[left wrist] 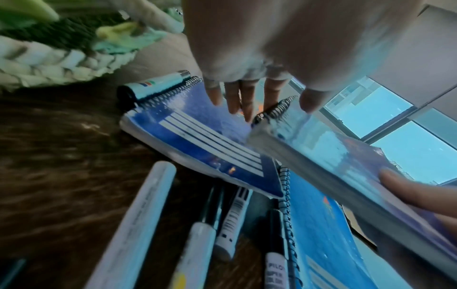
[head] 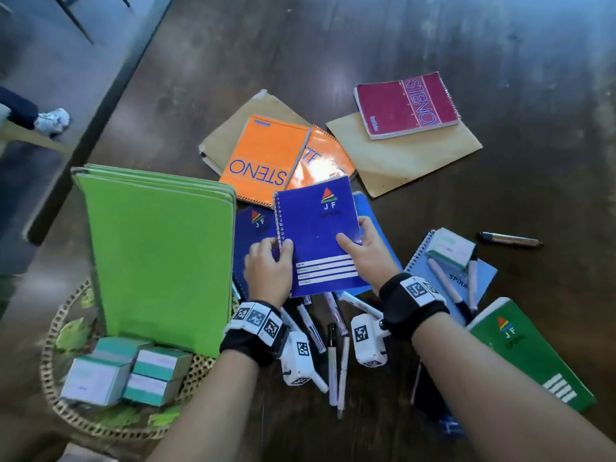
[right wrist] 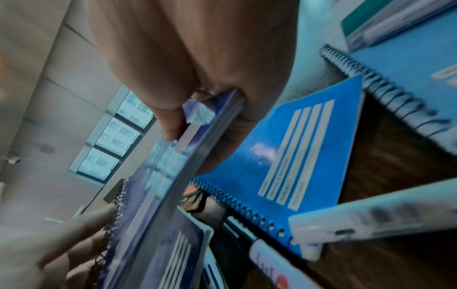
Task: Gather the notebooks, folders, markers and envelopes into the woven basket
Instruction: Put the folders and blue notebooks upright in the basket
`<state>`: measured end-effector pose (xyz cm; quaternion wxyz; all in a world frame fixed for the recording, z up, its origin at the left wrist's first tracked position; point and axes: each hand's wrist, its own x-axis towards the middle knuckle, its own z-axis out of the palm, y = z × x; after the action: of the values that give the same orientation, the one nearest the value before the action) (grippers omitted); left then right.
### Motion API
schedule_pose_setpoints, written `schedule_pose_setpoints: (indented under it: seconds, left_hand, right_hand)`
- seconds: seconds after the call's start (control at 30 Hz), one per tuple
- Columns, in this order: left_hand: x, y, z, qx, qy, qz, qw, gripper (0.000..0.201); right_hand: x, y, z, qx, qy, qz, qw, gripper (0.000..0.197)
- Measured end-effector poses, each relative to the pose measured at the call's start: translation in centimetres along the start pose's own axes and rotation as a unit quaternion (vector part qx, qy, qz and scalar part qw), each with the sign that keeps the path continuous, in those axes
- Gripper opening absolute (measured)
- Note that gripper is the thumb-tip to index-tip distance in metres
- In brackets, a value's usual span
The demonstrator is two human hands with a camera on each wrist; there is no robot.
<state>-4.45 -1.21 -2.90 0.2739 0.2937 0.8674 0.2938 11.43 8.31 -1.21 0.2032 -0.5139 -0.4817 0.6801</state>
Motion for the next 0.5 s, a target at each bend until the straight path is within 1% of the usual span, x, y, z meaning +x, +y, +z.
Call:
schedule_pose_setpoints:
  seconds: [0.07, 0.2, 0.3, 0.37, 0.43, 0.5]
  left_hand:
    - [0.2, -0.5, -0.5, 0.015, 0.022, -0.034, 0.999, 0.045]
    - [-0.2, -0.4, -1.3, -0.041, 0.031, -0.138, 0.989, 0.064]
    - [0.1, 0.0, -1.4, -0.077, 0.05, -0.175, 0.98, 0.071]
    - [0.5, -0.1, -1.5, -0.079, 0.049, -0.221, 0.971, 0.074]
    - [0.7, 0.3, -1.6, -0.077, 0.035, -0.243, 0.966, 0.074]
    - [0.7, 0.6, -1.6, -0.073, 0.031, -0.242, 0.967, 0.071]
  right_hand:
    - [0.7, 0.1, 1.7, -0.023, -0.014, -0.005, 1.0, 0.013]
    - [2.7, 0.7, 4.9, -0.066, -0.052, -0.015, 0.996, 0.019]
    - [3.8, 1.2, 6.8, -0.09, -0.061, -0.029, 0.994, 0.026]
    - [4.4, 1.6, 7.9, -0.116, -0.073, -0.036, 0.99, 0.026]
    - [4.6, 1.6, 8.4, -0.179, -0.065, -0.035, 0.981, 0.036]
    - [4.7, 1.3, 8.6, -0.302, -0.048, -0.039, 0.951, 0.052]
